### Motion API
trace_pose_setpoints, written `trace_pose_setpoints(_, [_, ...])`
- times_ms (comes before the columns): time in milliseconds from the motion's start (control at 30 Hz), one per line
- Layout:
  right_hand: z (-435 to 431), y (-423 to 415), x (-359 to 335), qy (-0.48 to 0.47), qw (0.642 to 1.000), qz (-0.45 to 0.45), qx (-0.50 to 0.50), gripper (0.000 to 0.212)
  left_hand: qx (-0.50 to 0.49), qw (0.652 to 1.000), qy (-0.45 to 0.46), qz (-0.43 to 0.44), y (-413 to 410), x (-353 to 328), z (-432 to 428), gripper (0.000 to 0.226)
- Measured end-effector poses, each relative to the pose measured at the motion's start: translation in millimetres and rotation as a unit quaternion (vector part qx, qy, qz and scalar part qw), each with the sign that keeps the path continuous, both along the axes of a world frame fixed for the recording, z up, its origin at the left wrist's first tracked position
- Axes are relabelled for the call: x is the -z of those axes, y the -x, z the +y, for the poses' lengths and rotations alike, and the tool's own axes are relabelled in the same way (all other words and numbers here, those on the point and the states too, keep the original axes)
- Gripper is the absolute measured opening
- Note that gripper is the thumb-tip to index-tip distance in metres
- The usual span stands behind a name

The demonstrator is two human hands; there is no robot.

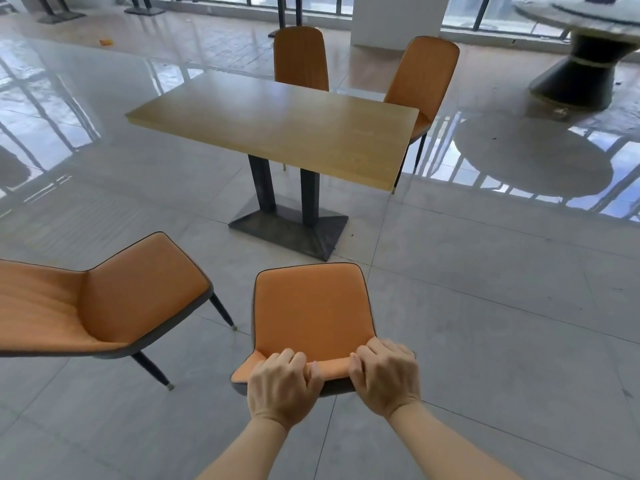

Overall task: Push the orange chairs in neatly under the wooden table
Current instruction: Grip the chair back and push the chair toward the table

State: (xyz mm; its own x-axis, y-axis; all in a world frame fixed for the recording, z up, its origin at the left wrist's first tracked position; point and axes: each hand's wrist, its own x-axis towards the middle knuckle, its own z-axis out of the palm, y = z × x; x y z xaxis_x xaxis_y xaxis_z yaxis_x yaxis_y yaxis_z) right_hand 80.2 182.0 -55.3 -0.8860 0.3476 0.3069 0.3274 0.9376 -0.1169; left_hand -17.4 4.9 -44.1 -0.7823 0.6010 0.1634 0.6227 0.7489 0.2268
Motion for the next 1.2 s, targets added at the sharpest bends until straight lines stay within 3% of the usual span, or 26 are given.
trace_pose_setpoints(533, [30.8, 72.9, 5.2, -0.004, 0.998, 0.053, 0.026, 0.039, 0.026, 0.998, -0.028, 0.055, 81.0, 3.8, 38.5, 0.034])
trace_pose_setpoints(1200, [116.2, 160.6, 12.8, -0.015, 0.996, 0.07, 0.05, 0.033, 0.002, 0.999, -0.038, 0.007, 166.4, 5.3, 124.1, 0.036])
